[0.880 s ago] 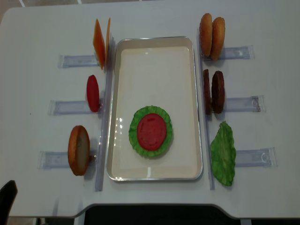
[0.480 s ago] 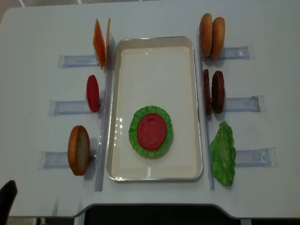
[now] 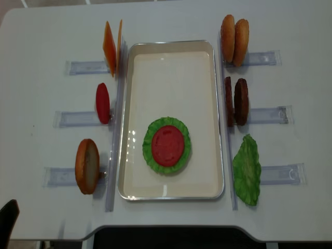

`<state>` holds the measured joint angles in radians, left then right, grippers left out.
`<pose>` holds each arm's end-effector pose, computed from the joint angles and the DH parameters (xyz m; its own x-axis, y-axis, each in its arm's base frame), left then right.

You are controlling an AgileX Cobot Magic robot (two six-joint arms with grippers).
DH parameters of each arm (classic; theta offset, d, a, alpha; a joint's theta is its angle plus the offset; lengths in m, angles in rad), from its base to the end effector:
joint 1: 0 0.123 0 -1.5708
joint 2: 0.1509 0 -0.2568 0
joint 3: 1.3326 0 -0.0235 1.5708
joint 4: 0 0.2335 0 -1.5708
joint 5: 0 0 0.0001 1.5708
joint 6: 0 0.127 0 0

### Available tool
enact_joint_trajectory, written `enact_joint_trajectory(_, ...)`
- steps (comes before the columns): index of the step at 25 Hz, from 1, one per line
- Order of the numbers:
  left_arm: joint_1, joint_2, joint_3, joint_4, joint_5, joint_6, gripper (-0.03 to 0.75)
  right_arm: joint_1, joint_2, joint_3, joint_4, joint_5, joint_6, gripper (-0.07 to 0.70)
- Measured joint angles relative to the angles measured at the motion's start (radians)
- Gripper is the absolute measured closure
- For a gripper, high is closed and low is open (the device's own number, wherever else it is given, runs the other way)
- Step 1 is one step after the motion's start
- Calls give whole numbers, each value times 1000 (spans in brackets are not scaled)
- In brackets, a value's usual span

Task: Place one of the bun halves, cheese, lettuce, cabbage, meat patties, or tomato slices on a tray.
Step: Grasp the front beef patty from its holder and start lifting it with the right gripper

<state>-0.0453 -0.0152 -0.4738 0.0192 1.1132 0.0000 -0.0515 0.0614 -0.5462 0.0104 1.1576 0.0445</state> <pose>0.0377 0.0005 0.2397 -0.5106 0.0316 -0.8592 0.0348 0.9993 0.0161 0.0384 -0.0008 0.2530 -0.5491 0.0770 -0.8322 0.0704 0.9965 0.0458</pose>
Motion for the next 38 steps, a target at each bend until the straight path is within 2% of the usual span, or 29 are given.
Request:
enact_joint_trajectory(7, 0, 0, 0, 0, 0, 0, 181, 0, 330, -119, 0, -12, -1, 199)
enact_joint_trajectory(14, 0, 0, 0, 0, 0, 0, 181, 0, 695, -320, 0, -14, -1, 199)
enact_joint_trajectory(20, 0, 0, 0, 0, 0, 0, 181, 0, 989, -531, 1, 50, -31, 199)
enact_joint_trajectory(30, 0, 0, 0, 0, 0, 0, 181, 0, 1267, -785, 12, 61, -60, 199)
enact_joint_trajectory(34, 0, 0, 0, 0, 0, 0, 181, 0, 1331, -833, 51, 61, -75, 199)
enact_joint_trajectory(38, 0, 0, 0, 0, 0, 0, 181, 0, 1349, -837, 62, 62, -31, 199)
